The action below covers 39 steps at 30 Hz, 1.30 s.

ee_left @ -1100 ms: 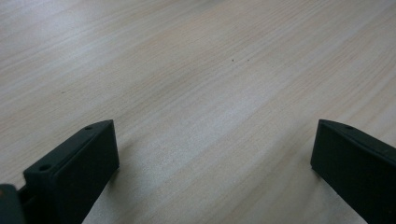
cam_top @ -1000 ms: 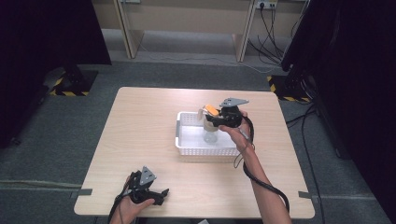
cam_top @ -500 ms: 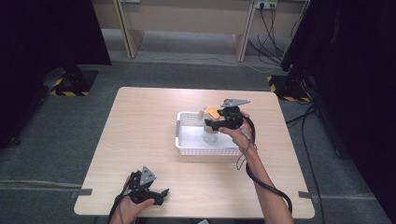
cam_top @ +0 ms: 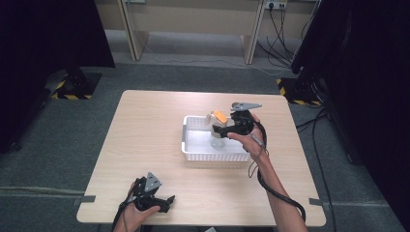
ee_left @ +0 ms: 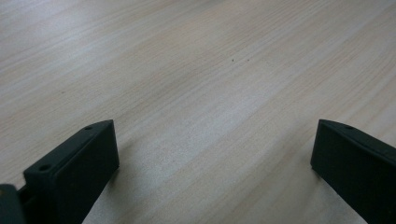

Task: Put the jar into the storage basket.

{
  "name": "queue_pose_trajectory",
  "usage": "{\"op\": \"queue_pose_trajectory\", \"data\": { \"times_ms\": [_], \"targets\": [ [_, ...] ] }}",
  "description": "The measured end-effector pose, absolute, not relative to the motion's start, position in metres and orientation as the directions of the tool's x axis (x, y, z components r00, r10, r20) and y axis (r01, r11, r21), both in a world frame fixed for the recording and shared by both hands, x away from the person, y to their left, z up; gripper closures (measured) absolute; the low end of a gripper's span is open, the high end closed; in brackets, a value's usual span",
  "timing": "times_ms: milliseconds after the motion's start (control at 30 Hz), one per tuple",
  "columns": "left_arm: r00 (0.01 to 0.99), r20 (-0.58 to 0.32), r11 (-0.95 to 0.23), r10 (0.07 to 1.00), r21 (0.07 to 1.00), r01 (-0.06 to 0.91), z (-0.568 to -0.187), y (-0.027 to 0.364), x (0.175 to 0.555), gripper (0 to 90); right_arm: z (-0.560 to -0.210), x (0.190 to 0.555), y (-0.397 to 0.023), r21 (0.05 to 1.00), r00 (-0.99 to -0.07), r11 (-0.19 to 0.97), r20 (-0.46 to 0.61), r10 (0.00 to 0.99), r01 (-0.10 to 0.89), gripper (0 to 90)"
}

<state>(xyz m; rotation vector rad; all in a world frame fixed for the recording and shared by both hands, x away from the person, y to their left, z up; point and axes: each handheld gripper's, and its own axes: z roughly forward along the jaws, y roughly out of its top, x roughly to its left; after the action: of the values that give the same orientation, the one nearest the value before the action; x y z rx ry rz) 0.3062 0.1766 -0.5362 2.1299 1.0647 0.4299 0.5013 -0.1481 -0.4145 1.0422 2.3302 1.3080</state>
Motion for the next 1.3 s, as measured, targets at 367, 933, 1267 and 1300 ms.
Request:
{"op": "queue_pose_trajectory", "data": {
  "times_ms": [367,933,1267,1300],
  "targets": [
    [0.606,-0.017,-0.412,0.795,0.718,0.560,-0.536,0.177,0.306,0.0,-0.406,0.486,-0.156,0.839,-0.709,0.313,0.117,0.695,0.445,2.9],
    [0.606,-0.016,-0.413,0.795,0.718,0.560,-0.536,0.177,0.306,0.1,-0.403,0.457,-0.173,0.863,-0.730,0.281,0.137,0.670,0.420,2.9],
    [0.606,-0.016,-0.413,0.795,0.718,0.560,-0.536,0.177,0.306,0.0,-0.407,0.441,-0.178,0.870,-0.740,0.276,0.139,0.657,0.409,3.0],
    [0.606,-0.016,-0.413,0.795,0.718,0.560,-0.536,0.177,0.306,0.0,-0.407,0.439,-0.179,0.871,-0.742,0.275,0.139,0.656,0.407,3.0]
  ]
}}
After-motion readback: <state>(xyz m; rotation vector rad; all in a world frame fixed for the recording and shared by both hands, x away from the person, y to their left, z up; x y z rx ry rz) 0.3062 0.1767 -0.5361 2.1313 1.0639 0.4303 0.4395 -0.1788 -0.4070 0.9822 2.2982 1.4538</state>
